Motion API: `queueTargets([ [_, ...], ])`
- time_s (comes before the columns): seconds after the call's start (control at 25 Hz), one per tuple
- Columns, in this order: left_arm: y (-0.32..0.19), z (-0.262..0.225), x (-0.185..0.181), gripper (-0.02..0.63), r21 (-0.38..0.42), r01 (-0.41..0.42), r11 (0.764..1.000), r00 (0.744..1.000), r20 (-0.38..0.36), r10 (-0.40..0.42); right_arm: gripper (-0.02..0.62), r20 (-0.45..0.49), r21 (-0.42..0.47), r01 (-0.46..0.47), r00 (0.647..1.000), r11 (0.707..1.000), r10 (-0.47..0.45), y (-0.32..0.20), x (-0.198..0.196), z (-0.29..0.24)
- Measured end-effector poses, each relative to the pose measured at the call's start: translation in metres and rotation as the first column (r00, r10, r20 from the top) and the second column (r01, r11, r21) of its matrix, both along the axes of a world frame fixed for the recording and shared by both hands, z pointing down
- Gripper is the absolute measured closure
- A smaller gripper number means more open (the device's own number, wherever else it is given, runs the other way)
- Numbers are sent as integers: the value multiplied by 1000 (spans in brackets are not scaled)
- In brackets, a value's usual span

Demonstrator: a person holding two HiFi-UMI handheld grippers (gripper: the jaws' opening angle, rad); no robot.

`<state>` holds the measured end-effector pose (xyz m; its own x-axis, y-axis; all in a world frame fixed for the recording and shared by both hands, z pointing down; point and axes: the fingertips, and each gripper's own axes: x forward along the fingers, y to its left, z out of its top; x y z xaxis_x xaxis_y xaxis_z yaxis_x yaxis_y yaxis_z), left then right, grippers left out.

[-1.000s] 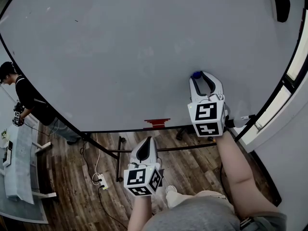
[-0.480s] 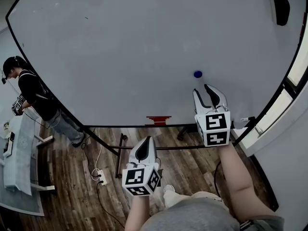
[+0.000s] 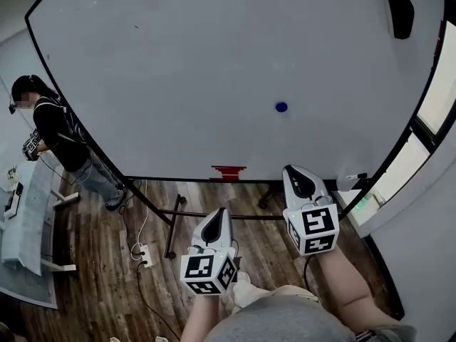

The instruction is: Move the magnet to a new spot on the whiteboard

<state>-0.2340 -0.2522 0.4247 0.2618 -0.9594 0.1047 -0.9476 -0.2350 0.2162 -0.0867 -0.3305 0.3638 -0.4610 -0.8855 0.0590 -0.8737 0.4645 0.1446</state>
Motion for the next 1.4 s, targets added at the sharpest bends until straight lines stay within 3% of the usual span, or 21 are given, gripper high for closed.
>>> queueTargets([
  [0.36, 38, 1, 31, 603, -3, 14, 1000, 1000, -10, -14, 595, 64, -53, 65, 996, 997, -61, 52, 23, 16],
  [0.76, 71, 13, 62, 603, -28, 22, 999, 1000, -16, -22, 595, 76, -94, 98, 993, 991, -91, 85, 52, 35],
  [1.08, 82, 17, 74, 603, -36, 22, 999, 1000, -18, -22, 595, 123, -130, 142, 984, 981, -126, 100, 53, 44],
  [1.4, 80, 11, 81, 603, -20, 17, 1000, 1000, -18, -17, 597, 99, -115, 162, 984, 980, -151, 107, 54, 42],
])
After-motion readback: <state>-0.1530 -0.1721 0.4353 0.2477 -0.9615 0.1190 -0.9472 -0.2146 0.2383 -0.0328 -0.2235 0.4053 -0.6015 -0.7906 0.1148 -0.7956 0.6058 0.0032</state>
